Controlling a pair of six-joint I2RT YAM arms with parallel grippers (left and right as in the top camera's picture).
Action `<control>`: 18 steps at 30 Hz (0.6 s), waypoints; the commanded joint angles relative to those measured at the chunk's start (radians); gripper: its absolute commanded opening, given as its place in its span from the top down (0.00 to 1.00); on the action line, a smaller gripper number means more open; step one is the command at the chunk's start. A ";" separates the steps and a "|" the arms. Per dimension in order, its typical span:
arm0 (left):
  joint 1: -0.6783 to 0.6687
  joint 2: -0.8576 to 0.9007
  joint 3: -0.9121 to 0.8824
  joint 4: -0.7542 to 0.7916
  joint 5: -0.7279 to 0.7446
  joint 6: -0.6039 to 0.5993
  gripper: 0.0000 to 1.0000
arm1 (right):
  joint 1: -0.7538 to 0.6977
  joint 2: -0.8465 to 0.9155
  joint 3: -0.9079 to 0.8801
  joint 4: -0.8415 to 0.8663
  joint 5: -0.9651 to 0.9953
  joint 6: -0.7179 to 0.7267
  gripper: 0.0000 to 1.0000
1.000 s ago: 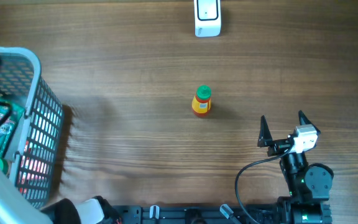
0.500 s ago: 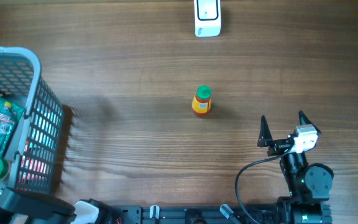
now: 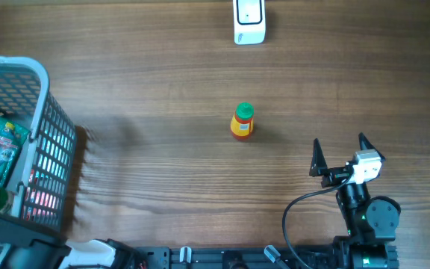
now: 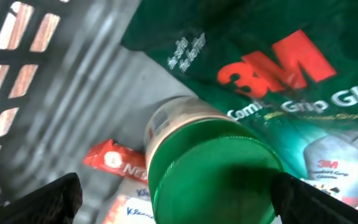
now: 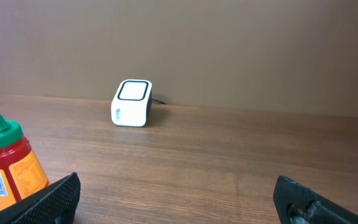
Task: Scan the item barcode
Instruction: 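Grasp the green-lid jar in the basket with the left gripper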
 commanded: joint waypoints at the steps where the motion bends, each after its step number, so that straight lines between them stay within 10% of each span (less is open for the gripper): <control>1: -0.001 0.081 -0.016 -0.008 -0.015 -0.008 0.00 | 0.005 -0.003 -0.001 0.004 0.007 0.004 0.00; 18: -0.021 0.069 0.021 -0.139 -0.093 0.022 0.00 | 0.005 -0.003 -0.001 0.004 0.007 0.005 0.00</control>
